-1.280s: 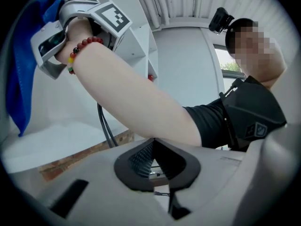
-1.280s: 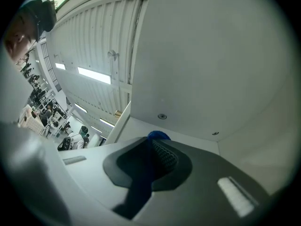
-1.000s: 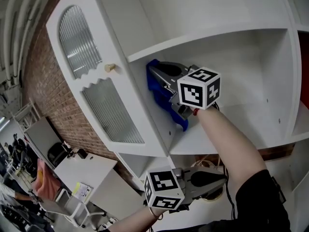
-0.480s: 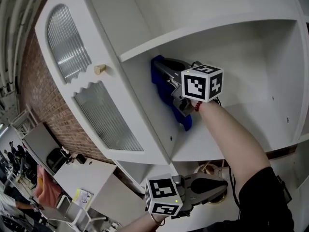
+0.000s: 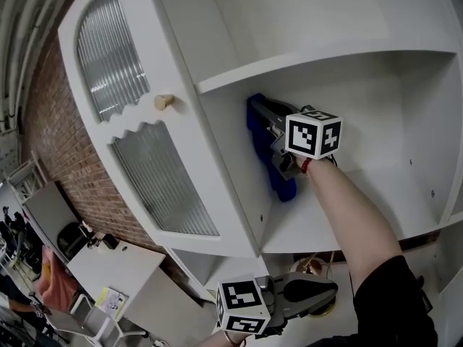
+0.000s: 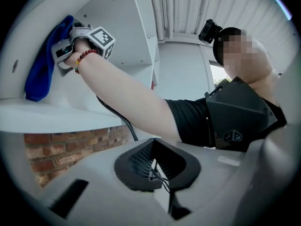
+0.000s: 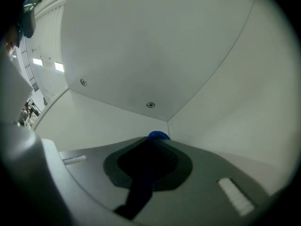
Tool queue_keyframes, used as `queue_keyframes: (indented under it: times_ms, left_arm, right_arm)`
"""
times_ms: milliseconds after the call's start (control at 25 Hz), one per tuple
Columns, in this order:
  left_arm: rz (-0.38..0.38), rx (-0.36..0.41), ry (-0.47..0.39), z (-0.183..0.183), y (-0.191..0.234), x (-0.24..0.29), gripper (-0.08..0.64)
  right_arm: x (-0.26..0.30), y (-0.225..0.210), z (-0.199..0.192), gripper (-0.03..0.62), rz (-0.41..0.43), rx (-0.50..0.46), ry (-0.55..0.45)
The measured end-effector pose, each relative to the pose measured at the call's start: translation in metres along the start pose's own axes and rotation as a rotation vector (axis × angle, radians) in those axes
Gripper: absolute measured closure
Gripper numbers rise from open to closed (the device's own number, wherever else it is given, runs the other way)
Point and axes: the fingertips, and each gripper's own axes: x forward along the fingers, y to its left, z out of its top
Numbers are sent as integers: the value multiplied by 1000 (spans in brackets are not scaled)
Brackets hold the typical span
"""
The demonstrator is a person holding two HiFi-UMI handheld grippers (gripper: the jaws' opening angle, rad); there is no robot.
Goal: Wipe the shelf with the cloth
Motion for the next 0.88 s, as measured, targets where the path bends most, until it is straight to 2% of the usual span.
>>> queue_keyframes:
  times_ms: [120,200,280,360,440,480,600,680,800,880]
  left_arm:
    - [20,7,-12,2,1,-3,563]
    - [21,-4,-38,6,1,-3,563]
    - [16,-16,-68,10,-2,-4,563]
    - [11,-18,-82,10,-5,-3,563]
    - [12,-9,-80,7,-8,-1,563]
    - [14,-3,-79,6,-10,1,563]
    - [23,14,-87,8,-14,3,563]
    - [32,30,-98,10,-16,5,563]
    - [59,45,-130,14,-13,9,563]
    - [76,57,-138,18,-10,12,563]
  right_arm:
    - [-3,-11,-18,578,-30,-14,38]
    - [-10,-16,-26,578,-32,-58,81]
    - [-17,-10,-22,578,-9,-123,106]
    - [-24,10,-4,570,42,-144,86]
    - [-32,40,20,569,136,-99,28]
    - [-36,58,30,569,210,-57,-1]
    - [-56,120,46,569,496,21,-74]
    - [-71,142,51,569,631,53,-136]
    - [-82,154,46,568,741,165,-164]
    - [-83,166,39,568,785,141,-137]
